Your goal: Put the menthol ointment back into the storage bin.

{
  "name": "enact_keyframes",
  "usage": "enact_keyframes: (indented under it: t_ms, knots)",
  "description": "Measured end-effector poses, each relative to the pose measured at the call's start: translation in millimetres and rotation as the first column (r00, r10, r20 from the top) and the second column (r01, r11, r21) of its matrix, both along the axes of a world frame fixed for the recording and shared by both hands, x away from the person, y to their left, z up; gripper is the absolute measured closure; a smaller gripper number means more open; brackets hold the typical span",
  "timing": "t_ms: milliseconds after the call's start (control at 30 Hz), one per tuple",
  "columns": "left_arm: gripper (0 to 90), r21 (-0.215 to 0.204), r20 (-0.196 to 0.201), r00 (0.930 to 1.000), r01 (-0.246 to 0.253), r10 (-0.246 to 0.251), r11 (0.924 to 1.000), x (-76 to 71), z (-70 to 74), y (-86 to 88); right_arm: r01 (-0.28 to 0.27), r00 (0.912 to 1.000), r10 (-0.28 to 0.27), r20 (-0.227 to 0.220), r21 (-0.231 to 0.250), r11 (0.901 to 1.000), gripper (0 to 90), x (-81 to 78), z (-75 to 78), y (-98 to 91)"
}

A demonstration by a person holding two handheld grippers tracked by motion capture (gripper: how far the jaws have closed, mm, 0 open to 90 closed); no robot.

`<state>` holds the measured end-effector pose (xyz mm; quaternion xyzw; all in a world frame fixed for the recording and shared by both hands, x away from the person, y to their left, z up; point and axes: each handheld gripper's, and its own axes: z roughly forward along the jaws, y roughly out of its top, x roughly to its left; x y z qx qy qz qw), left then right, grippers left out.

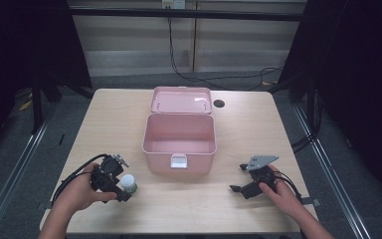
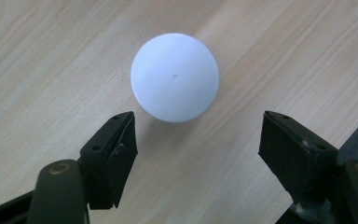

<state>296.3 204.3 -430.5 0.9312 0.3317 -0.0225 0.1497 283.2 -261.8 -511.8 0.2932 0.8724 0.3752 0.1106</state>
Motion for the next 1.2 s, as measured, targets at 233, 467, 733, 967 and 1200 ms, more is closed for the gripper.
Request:
enact_keyframes:
  t_ms: [233,467,733,967,1200]
  knots:
    - [29.4,0.032,-0.022,0.9998,0.004,-0.003,0.9995,6.3,-0.3,-6.7,0.000,1.0000,0.000,0.000,0.000,1.0000,9.7,0.0,0.0,0.0]
    - [32.6,0.057,-0.023,0.9995,-0.020,0.022,0.9982,15.1,-1.1,-7.5,0.000,1.0000,0.000,0.000,0.000,1.0000,9.7,0.0,0.0,0.0]
    - [35.9,0.068,-0.024,0.9991,-0.034,0.035,0.9972,23.9,-2.0,-10.7,-0.001,1.0000,0.001,0.000,-0.001,1.0000,9.7,0.1,0.0,-0.1]
    - [37.4,0.066,-0.028,0.9989,-0.037,0.039,0.9971,28.5,-3.7,-18.0,-0.001,1.0000,0.001,0.000,-0.001,1.0000,9.7,0.0,0.0,-0.1]
    - [41.2,0.077,-0.045,0.9979,-0.043,0.046,0.9961,32.4,-4.3,-18.7,-0.001,1.0000,0.001,0.001,-0.001,1.0000,9.7,0.1,0.0,-0.1]
